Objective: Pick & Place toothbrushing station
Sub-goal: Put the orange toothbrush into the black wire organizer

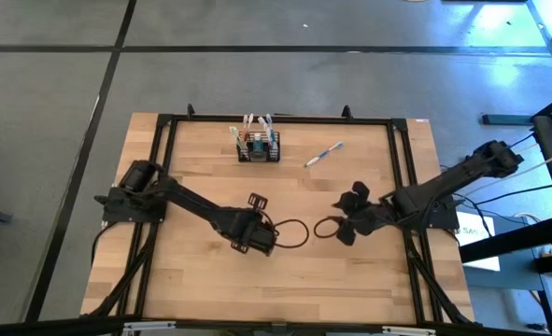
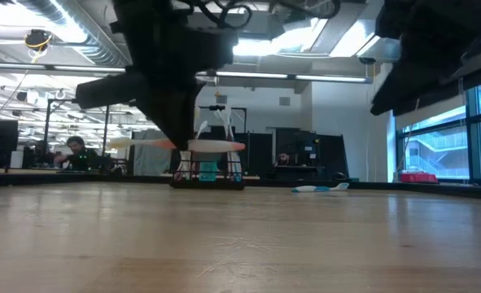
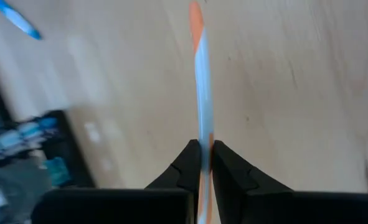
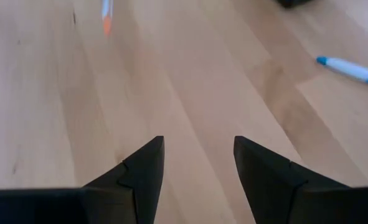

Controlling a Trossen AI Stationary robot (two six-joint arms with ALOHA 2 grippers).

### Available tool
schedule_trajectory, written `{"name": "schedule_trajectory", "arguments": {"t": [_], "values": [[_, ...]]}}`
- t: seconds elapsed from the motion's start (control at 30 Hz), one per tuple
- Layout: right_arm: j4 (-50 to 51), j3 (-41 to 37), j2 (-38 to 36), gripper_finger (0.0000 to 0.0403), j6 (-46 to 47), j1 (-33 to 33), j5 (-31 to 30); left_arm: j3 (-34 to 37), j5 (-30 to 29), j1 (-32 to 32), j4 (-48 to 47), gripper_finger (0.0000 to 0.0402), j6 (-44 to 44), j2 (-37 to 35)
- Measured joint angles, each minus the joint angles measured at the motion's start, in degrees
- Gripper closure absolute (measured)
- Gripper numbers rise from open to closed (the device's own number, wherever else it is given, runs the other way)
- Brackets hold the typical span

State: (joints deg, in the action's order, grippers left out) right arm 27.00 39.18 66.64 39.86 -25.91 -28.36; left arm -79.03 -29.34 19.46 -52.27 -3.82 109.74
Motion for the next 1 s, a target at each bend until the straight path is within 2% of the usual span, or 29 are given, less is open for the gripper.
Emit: {"name": "schedule_trajectory", "arguments": {"t": [0.23,0.43,0.6,0.83,1.0], "values": [[-6.2,0.0,4.31,0.0206,-0.22,0.2,-5.92,-0.01,-8.65,2.0,0.66,0.0384,-6.32,-0.05],[-12.57,0.0,4.69,0.0206,-0.03,2.07,-5.71,-0.06,-14.46,3.42,4.97,0.0384,-13.31,-0.05],[-17.2,0.0,4.69,0.0206,-0.51,4.89,-1.88,-0.08,-17.59,4.19,11.27,0.0384,-23.09,-0.05],[-20.2,0.02,5.63,0.0206,-1.81,8.46,7.99,-0.09,-18.2,4.05,15.98,0.0384,-27.85,-0.07],[-26.57,0.02,8.92,0.0206,-4.33,10.9,14.99,-0.1,-19.69,4.37,21.93,0.0384,-35.91,-0.07]]}}
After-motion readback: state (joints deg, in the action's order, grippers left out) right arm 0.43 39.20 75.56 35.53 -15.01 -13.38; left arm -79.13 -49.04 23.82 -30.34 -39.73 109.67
